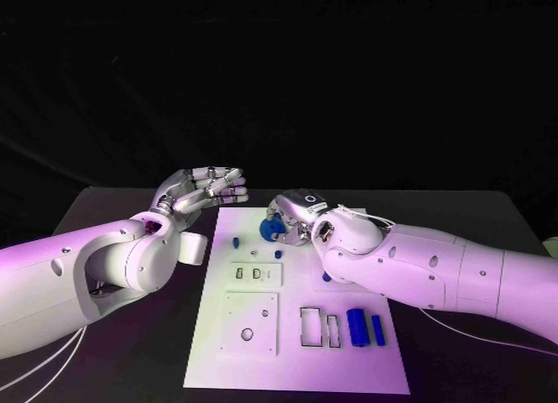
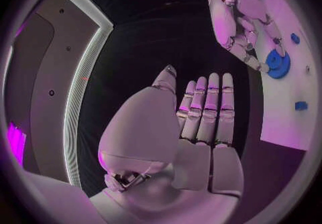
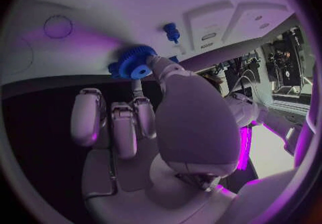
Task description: Assemble the parts on the task board
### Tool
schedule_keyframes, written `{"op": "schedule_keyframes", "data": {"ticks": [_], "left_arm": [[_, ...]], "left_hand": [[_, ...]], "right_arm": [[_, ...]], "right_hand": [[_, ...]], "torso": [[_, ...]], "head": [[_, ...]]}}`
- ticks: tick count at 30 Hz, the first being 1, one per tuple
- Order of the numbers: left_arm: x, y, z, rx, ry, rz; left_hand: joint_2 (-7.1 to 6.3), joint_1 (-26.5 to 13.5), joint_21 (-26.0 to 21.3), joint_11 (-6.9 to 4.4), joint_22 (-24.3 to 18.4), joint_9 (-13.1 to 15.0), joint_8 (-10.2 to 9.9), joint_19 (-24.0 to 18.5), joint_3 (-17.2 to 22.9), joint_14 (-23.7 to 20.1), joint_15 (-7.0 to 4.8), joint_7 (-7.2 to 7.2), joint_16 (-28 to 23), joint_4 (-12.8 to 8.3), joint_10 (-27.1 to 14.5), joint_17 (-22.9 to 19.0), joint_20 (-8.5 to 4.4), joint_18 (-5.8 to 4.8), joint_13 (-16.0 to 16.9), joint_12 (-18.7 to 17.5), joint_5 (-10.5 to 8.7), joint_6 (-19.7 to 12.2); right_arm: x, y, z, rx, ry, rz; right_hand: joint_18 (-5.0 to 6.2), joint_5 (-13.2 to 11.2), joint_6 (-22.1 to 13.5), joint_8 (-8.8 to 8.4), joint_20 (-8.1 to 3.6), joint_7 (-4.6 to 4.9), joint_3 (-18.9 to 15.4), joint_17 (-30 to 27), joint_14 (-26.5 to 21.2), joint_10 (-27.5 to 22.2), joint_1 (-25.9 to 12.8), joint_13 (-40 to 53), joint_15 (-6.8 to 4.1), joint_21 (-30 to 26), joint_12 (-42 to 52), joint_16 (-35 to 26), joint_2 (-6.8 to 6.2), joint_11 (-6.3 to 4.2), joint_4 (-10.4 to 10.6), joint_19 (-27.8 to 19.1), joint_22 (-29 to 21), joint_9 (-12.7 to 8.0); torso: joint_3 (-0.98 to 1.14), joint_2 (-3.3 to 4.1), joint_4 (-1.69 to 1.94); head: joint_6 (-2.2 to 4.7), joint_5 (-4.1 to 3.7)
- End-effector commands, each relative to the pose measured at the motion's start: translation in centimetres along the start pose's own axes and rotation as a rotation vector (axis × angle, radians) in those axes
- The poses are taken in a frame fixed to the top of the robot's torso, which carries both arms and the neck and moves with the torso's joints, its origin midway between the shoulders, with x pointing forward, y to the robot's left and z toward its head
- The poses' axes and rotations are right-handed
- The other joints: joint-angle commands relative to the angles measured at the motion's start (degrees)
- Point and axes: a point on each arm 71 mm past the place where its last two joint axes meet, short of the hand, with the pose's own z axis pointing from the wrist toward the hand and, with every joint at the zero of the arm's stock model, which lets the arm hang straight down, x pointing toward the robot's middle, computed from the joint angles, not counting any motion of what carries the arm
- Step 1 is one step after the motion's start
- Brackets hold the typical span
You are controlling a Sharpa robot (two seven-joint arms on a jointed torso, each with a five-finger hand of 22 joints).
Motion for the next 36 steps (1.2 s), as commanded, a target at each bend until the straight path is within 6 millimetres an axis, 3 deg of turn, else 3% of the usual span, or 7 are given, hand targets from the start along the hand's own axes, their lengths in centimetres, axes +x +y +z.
{"op": "schedule_keyframes", "data": {"ticks": [1, 6, 9, 13, 19, 30, 36], "left_arm": [[0.2, -0.1, 0.0, 0.006, 0.014, -0.008], [0.2, -0.1, 0.0, 0.006, 0.014, -0.008], [0.2, -0.1, 0.0, 0.006, 0.014, -0.008], [0.2, -0.1, 0.1, 0.005, 0.014, -0.008], [0.2, 0.0, 0.2, 0.005, 0.012, -0.007], [0.0, 0.0, 0.2, 0.005, 0.007, -0.005], [-0.1, -0.1, 0.1, 0.006, 0.004, -0.003]], "left_hand": [[-0.12, 0.43, -0.22, -0.12, -0.07, 0.09, -0.13, -0.12, -0.14, -0.37, 0.15, 0.05, -0.32, -0.03, -0.39, 0.06, 0.31, 0.53, 0.08, -0.25, -0.17, -0.20], [-0.11, 0.44, -0.28, -0.11, -0.11, 0.10, -0.15, -0.16, -0.19, -0.44, 0.18, 0.06, -0.40, -0.06, -0.43, 0.11, 0.33, 0.52, 0.09, -0.25, -0.23, -0.21], [-0.11, 0.44, -0.28, -0.11, -0.11, 0.10, -0.15, -0.16, -0.19, -0.44, 0.18, 0.06, -0.40, -0.06, -0.43, 0.11, 0.33, 0.52, 0.09, -0.25, -0.23, -0.21], [-0.11, 0.44, -0.28, -0.11, -0.11, 0.10, -0.15, -0.16, -0.19, -0.44, 0.18, 0.06, -0.40, -0.06, -0.43, 0.11, 0.33, 0.52, 0.09, -0.25, -0.23, -0.21], [-0.11, 0.44, -0.28, -0.11, -0.11, 0.10, -0.15, -0.16, -0.19, -0.44, 0.18, 0.06, -0.40, -0.06, -0.43, 0.11, 0.33, 0.52, 0.09, -0.25, -0.23, -0.21], [-0.10, 0.43, -0.32, -0.08, -0.16, 0.11, -0.19, -0.18, -0.25, -0.49, 0.20, 0.09, -0.48, -0.09, -0.50, 0.16, 0.35, 0.52, 0.09, -0.26, -0.27, -0.25], [-0.10, 0.44, -0.34, -0.05, -0.18, 0.11, -0.23, -0.17, -0.27, -0.51, 0.22, 0.11, -0.51, -0.10, -0.60, 0.19, 0.36, 0.53, 0.07, -0.29, -0.28, -0.31]], "right_arm": [[0.0, -0.2, 0.0, 0.004, -0.011, -0.027], [0.1, -0.3, 0.0, 0.009, -0.002, -0.029], [0.2, -0.3, 0.0, 0.007, 0.011, -0.021], [0.4, -0.2, 0.0, 0.009, 0.037, -0.007], [0.5, -0.6, -0.1, 0.027, 0.067, 0.014], [0.8, -1.3, -0.3, 0.052, 0.108, 0.045], [0.8, -1.7, -0.5, 0.066, 0.113, 0.052]], "right_hand": [[-1.10, -0.12, 0.21, 0.14, -0.14, 0.05, 0.37, 15.09, 5.97, 0.20, -0.27, 3.98, -0.30, 0.09, 0.13, 0.35, 0.32, 0.22, 0.05, 0.39, 0.02, 0.07], [-1.05, -0.81, -0.28, -0.18, -0.09, 0.22, 0.68, 15.09, 5.97, -0.20, -0.92, 3.47, -0.20, -0.18, -0.34, 0.35, -0.09, 0.35, 0.04, 0.23, -0.20, -0.02], [-1.01, -3.66, -4.16, -2.49, 0.49, 1.30, 0.37, 15.09, 5.97, -1.13, -3.06, 2.36, 0.59, -0.64, -1.34, 0.35, -1.04, 1.33, 0.32, 0.01, -0.44, -1.16], [-0.89, -5.33, -7.25, -3.84, 1.44, 2.20, -5.93, 15.09, 5.97, -2.23, -5.51, 1.22, 1.48, -1.12, -2.25, 0.35, 0.14, 2.22, 1.93, -0.11, -0.54, -2.65], [-0.95, -4.11, -6.52, -3.13, 1.53, 2.09, -10.80, 15.09, 5.97, -1.87, -6.31, 1.63, 1.47, -1.00, -1.70, 0.35, 1.95, 2.18, 4.82, 0.21, -0.08, -3.10], [-1.00, -0.43, -4.27, -1.72, 1.16, 1.43, -10.98, 15.09, 5.97, -0.86, -9.40, 2.79, 1.02, -0.87, -0.52, 0.35, 3.98, 1.63, 5.04, 0.48, 0.37, -2.83], [-1.04, -0.10, -3.99, -1.56, 1.09, 1.34, -10.78, 15.09, 5.97, -0.59, -9.74, 3.13, 0.95, -0.75, -0.21, 0.35, 4.17, 1.54, 5.02, 0.58, 0.54, -2.78]], "torso": [[0.01, -0.03, 0.03], [-0.03, -0.05, -0.08], [-0.05, -0.05, -0.12], [-0.04, -0.04, -0.07], [-0.07, -0.01, -0.11], [0.00, -0.02, -0.04], [0.03, -0.04, -0.12]], "head": [[0.03, -0.08], [0.11, -0.06], [0.09, 0.04], [0.17, -0.09], [0.22, -0.15], [0.08, -0.16], [0.03, -0.10]]}}
